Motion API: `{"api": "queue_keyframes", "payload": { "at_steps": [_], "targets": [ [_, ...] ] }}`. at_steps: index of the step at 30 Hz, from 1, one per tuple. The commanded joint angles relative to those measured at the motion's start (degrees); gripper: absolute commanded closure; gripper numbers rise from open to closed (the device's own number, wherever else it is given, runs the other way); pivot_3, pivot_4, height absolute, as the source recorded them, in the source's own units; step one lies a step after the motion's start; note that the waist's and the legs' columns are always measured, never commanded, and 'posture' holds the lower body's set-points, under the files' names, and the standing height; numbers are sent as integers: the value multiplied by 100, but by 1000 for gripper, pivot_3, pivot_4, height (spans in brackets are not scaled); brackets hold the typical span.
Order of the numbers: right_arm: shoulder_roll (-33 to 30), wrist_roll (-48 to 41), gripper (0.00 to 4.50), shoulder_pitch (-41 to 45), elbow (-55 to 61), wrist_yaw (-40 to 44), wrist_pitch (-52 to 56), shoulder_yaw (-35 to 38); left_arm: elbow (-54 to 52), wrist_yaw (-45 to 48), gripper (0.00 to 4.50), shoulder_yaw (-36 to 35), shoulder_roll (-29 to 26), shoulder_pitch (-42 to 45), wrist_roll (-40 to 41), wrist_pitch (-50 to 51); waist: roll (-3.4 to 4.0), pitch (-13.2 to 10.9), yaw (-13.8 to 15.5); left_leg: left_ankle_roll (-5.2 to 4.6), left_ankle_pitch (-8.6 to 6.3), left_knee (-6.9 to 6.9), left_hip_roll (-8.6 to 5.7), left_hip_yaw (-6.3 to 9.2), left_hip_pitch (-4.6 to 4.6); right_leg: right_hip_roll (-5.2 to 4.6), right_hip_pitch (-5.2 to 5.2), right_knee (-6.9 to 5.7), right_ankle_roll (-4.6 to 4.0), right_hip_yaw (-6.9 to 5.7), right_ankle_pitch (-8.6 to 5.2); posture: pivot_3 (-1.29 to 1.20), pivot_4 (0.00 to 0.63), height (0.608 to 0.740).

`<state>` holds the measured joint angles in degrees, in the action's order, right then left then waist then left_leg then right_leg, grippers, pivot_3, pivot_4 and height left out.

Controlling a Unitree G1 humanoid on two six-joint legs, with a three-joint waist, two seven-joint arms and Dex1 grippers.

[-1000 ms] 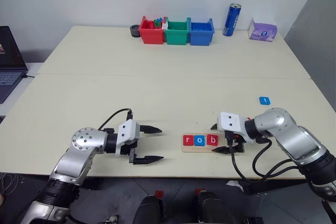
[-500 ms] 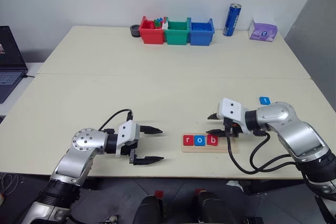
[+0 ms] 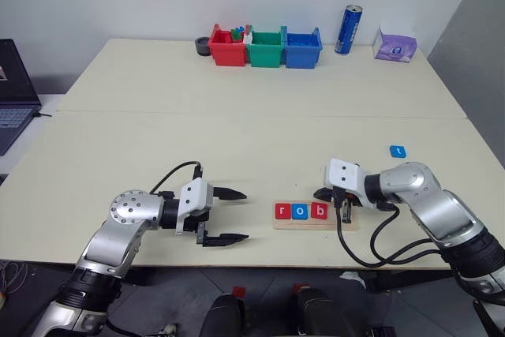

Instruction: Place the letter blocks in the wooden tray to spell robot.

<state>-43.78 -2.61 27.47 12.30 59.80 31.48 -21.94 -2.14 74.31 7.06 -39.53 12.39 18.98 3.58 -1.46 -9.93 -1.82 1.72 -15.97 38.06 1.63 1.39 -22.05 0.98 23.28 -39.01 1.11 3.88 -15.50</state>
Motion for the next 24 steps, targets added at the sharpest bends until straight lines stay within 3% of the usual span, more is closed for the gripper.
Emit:
{"api": "queue_keyframes", "payload": {
  "at_steps": [1, 17, 24],
  "targets": [
    [-68, 120, 4481, -17, 149, 51, -113, -17, -101, -1, 0, -45, -10, 83, 35, -37, 0, 0, 0, 0, 0, 0, 0, 0, 0, 0, 0, 0, 0, -1, 0, 0, 150, 740],
    [36, 56, 4481, -8, 488, 66, 63, 120, -298, -122, 0, 21, 14, 64, 13, 90, 0, 0, 1, 0, 0, 0, 0, 1, 0, 0, 0, 0, 1, -2, 0, 0, 150, 740],
    [-438, -364, 4481, -234, 1205, 352, 490, 520, -354, -144, 0, 0, -12, 87, 45, 170, 0, -1, 3, 0, 0, 0, 0, 5, -1, -1, 0, 1, 1, -3, 0, 0, 150, 740]
  ]
}}
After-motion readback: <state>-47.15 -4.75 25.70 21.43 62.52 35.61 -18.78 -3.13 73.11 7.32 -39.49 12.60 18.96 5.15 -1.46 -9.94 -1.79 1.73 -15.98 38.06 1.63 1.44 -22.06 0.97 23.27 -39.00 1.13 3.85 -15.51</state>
